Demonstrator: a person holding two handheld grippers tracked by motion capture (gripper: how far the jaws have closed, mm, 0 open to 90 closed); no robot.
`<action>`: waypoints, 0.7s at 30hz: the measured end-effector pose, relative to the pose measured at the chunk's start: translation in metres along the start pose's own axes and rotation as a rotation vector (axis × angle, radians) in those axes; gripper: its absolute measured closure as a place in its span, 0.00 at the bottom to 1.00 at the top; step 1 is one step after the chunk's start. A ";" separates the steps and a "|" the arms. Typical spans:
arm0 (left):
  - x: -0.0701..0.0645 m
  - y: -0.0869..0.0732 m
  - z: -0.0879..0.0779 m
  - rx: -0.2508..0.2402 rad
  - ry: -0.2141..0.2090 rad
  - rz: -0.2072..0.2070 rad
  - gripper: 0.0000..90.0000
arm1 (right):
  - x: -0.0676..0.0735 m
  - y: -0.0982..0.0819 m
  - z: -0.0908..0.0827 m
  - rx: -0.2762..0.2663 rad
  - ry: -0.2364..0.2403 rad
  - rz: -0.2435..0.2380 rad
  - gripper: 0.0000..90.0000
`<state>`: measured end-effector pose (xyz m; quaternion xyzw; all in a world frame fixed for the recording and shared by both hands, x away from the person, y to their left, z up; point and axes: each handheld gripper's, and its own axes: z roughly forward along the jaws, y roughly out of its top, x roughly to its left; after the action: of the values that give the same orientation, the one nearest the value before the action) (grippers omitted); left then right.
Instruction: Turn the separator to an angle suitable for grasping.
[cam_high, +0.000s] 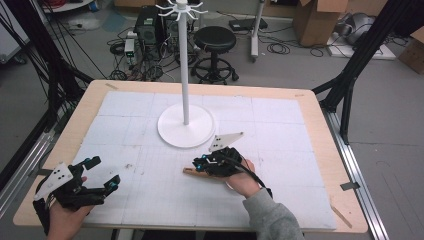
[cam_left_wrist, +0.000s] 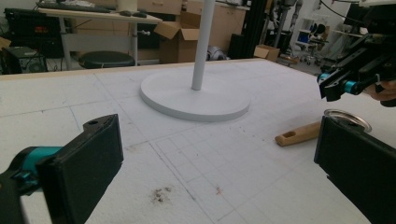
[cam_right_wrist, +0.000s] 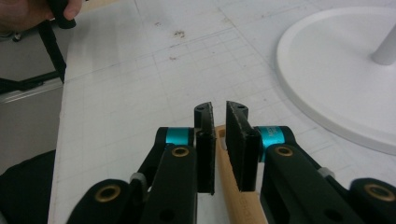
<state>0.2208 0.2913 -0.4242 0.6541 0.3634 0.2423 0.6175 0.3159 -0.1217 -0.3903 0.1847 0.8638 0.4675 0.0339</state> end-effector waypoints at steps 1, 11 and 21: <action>0.000 0.000 0.000 0.002 -0.001 0.003 0.02 | -0.001 0.000 -0.002 -0.004 0.011 0.001 0.85; 0.000 0.000 0.003 0.003 -0.008 -0.001 0.02 | -0.003 -0.002 -0.013 0.020 0.030 -0.041 0.48; -0.001 0.000 0.006 0.007 -0.016 -0.002 0.02 | -0.008 -0.003 -0.025 0.027 0.019 -0.040 0.11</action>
<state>0.2248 0.2873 -0.4251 0.6578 0.3600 0.2353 0.6183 0.3167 -0.1464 -0.3798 0.1636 0.8739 0.4567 0.0326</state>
